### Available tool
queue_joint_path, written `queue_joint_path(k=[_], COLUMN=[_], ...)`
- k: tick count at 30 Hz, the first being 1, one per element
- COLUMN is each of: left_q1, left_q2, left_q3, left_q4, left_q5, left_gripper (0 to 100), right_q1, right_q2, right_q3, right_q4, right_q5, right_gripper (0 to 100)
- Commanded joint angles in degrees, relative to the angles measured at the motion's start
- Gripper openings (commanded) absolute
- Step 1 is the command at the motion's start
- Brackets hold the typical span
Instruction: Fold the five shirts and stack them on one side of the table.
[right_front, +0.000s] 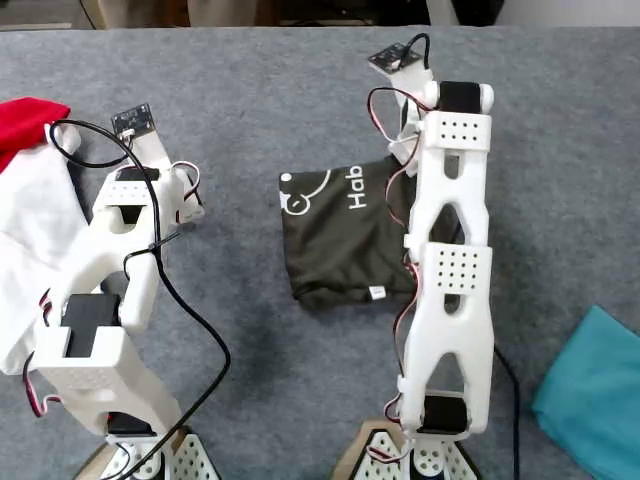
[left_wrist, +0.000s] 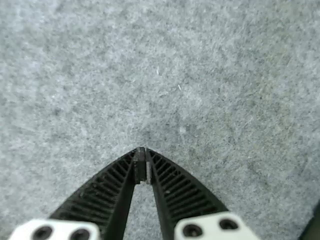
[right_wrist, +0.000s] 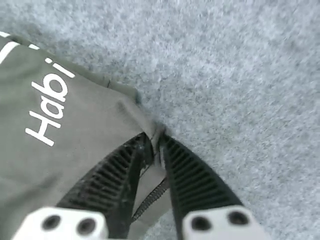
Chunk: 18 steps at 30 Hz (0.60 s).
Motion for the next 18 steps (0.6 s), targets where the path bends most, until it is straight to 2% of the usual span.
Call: queue_joint_path(k=[1,6,10,13,18], left_q1=[0.35,1.76,7.12,12.22,17.41], left_q2=[-0.4,-0.84,-1.01,-0.92,-0.48], left_q3=[-2.81,-3.25,-5.8,-14.24,-25.85], left_q4=[0.53,0.62,3.08,10.9,15.03], left_q5=[0.09,0.09,0.09,0.26,0.53], left_gripper=[2,2,2,2,2], right_q1=[-0.57,0.04,1.36,1.63,1.19], right_q2=[-2.77,-9.36,-18.51,-28.09,-44.7], right_q3=[-4.44,-5.05,0.4,11.91,37.41], right_q4=[0.97,1.41,1.49,1.49,1.14], right_q5=[-0.09,-0.35,-0.35,-0.44,-0.44], right_gripper=[16.3,18.2,14.9,0.0,0.5])
